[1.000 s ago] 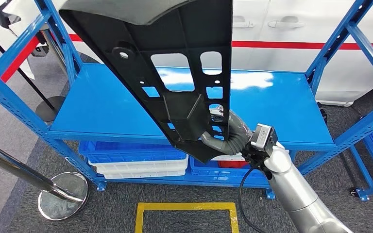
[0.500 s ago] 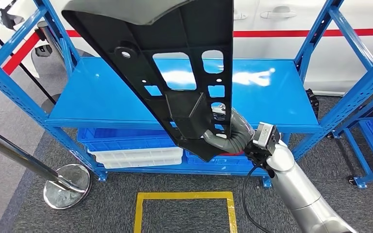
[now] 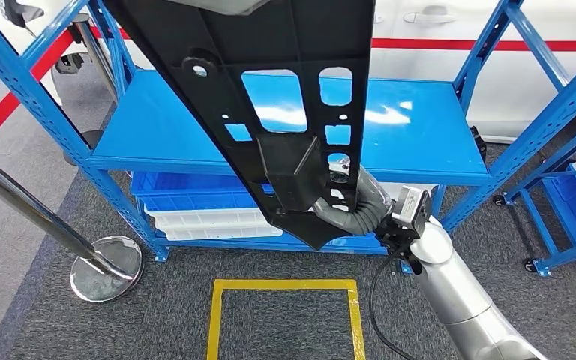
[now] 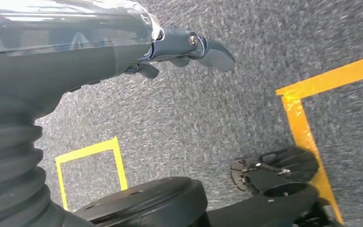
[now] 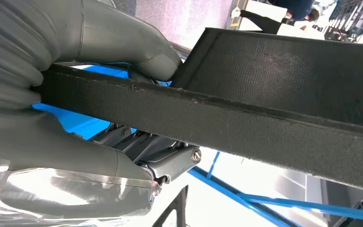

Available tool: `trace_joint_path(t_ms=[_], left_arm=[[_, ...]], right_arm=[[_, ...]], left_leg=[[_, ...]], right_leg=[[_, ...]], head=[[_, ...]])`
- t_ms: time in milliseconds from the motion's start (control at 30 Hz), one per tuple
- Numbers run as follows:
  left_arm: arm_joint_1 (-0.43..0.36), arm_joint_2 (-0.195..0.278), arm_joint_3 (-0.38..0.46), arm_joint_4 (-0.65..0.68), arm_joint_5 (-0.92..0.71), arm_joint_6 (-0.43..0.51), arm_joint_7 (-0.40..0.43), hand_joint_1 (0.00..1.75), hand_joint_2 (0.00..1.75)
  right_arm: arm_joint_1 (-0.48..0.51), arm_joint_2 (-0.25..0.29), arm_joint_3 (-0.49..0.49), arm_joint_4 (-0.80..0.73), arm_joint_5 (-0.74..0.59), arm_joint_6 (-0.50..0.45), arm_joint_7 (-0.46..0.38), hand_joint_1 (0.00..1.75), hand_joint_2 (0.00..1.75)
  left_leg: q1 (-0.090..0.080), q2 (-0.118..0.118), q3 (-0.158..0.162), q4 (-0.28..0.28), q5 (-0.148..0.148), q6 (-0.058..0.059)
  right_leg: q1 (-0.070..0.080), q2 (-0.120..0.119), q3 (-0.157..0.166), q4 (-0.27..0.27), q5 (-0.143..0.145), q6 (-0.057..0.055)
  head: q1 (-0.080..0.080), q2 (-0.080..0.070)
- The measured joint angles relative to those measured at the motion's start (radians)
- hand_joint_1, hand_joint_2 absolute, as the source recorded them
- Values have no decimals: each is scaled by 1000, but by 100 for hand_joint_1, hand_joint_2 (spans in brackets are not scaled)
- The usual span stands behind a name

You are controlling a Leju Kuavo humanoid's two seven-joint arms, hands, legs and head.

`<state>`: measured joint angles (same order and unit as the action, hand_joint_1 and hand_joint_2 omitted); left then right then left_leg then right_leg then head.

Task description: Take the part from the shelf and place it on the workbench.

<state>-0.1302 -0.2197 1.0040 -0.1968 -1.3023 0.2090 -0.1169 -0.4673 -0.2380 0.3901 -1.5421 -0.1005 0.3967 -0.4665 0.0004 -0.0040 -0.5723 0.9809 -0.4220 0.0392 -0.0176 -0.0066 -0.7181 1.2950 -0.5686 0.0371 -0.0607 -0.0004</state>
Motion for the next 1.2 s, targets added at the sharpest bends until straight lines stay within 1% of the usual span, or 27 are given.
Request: trace_joint_path(t_ms=[33,100,167,200,267,333,367,433,467,500,533,567,600,633,667,700,733,800,833,867,933,967,1000,1033,1100,1133,1200], left_arm=[[-1,0,0,0,0,0,0,0,175],[-3,0,0,0,-1,0,0,0,175],[-5,0,0,0,-2,-1,0,0,175],[-6,0,0,0,-2,-1,0,0,175],[-5,0,0,0,-2,-1,0,0,175],[-4,0,0,0,-2,-1,1,0,175],[-5,0,0,0,-2,-1,1,0,175],[-7,0,0,0,-1,-1,1,0,175],[-8,0,0,0,-1,-1,1,0,175],[-9,0,0,0,-2,-1,1,0,175],[-9,0,0,0,-2,0,2,0,175],[-8,0,0,0,-2,0,2,0,175],[-7,1,0,0,-3,0,3,0,175],[-5,1,0,0,-4,0,3,0,175],[-4,1,-1,0,-5,0,4,0,175],[-3,1,-1,0,-7,0,4,0,175],[-2,0,-1,0,-8,-1,4,0,175],[-1,0,-2,0,-10,-2,6,0,175],[-1,0,-3,0,-11,-3,7,0,175],[-1,0,-3,0,-12,-4,8,0,175],[-1,0,-4,0,-14,-5,9,0,175],[-1,0,-4,0,-15,-6,9,0,175],[-1,0,-4,0,-15,-7,9,0,175],[-2,0,-4,0,-15,-8,9,0,175],[-4,-1,-4,0,-10,-9,9,0,175],[-5,-1,-4,0,-8,-9,9,0,175],[-7,-3,-4,0,-5,-9,9,0,175]], right_arm=[[1,0,-1,0,-1,0,0,140,175],[0,0,-3,0,-3,0,1,140,175],[-1,0,-5,-1,-4,1,1,140,175],[-1,0,-6,-2,-4,1,1,140,175],[-1,0,-7,-3,-4,1,1,140,175],[-2,-1,-7,-3,-5,4,1,140,175],[-2,-2,-7,-3,-6,6,1,140,175],[-3,-4,-7,-4,-8,9,2,140,175],[-2,-4,-7,-4,-9,10,2,140,175],[-1,-5,-7,-3,-9,10,3,140,175],[0,-5,-7,-3,-10,11,4,140,175],[1,-5,-7,-3,-11,11,4,140,175],[1,-5,-7,-3,-12,11,4,140,175],[1,-5,-8,-3,-13,12,3,140,175],[1,-5,-9,-3,-13,12,3,140,175],[1,-5,-10,-3,-15,12,1,140,175],[2,-6,-12,-4,-16,13,-1,140,175],[8,-6,-16,-4,-20,13,-4,140,175],[14,-5,-18,-4,-22,13,-6,140,175],[19,-3,-21,-5,-23,13,-6,140,175],[28,0,-27,-6,-23,13,-8,140,175],[31,1,-29,-6,-23,13,-8,140,175],[35,2,-31,-7,-23,13,-8,140,175],[40,2,-33,-8,-23,13,-8,140,175],[50,2,-35,-13,-22,12,-9,140,175],[54,2,-36,-17,-22,12,-10,140,175],[59,2,-41,-31,-20,12,-14,140,175]], left_leg=[[1,1,-15,7,7,-2],[2,1,-41,23,16,-7],[0,0,-61,39,24,-17],[-2,0,-68,43,30,-23],[-3,0,-75,43,44,-35],[-2,-1,-87,58,21,-46],[-1,-1,-98,91,-18,-51],[2,0,-125,210,-122,-59],[3,0,-134,276,-157,-63],[4,0,-134,322,-165,-65],[4,0,-120,337,-149,-65],[4,0,-88,313,-119,-63],[4,-2,-42,259,-91,-60],[3,-4,11,183,-83,-56],[1,-7,61,107,-88,-50],[-1,-10,91,53,-98,-45],[-4,-12,105,21,-107,-40],[-4,-8,95,7,-89,-27],[-3,-6,87,3,-76,-19],[0,-3,75,0,-61,-10],[-1,0,41,2,-32,0],[-2,1,21,6,-18,1],[-4,2,-1,10,-6,1],[-5,2,-23,15,7,0],[-6,2,-65,29,30,-3],[-7,2,-83,36,40,-6],[-9,3,-103,43,60,-14]], right_leg=[[-2,0,19,-1,19,2],[-5,-2,101,-101,68,2],[-2,-4,183,-226,69,-4],[1,-5,201,-261,59,-9],[4,-5,199,-277,59,-21],[0,-9,184,-281,78,-37],[-2,-12,173,-283,89,-45],[-1,-15,147,-281,112,-53],[0,-15,132,-280,124,-53],[1,-15,116,-278,135,-53],[1,-15,100,-275,145,-52],[1,-15,85,-272,155,-50],[2,-14,71,-269,165,-47],[2,-12,61,-267,175,-43],[3,-12,54,-267,185,-38],[3,-11,50,-269,196,-33],[2,-11,48,-274,208,-26],[1,-9,45,-284,225,-14],[0,-7,39,-277,209,-9],[0,-5,30,-253,171,-6],[-2,-3,3,-143,58,-2],[-3,-3,-7,-75,18,0],[-3,-3,-9,-20,4,1],[-2,-2,1,12,16,1],[-2,-3,65,-22,76,-2],[0,-4,118,-85,81,-6],[6,-5,214,-226,47,-17]], head=[[0,0],[0,0],[0,0],[0,0],[0,0],[0,0],[0,0],[0,0],[0,0],[0,0],[0,0],[0,0],[0,0],[0,0],[0,0],[0,0],[0,0],[0,0],[0,0],[0,0],[0,0],[0,0],[0,0],[0,0],[0,0],[0,0],[0,0]])
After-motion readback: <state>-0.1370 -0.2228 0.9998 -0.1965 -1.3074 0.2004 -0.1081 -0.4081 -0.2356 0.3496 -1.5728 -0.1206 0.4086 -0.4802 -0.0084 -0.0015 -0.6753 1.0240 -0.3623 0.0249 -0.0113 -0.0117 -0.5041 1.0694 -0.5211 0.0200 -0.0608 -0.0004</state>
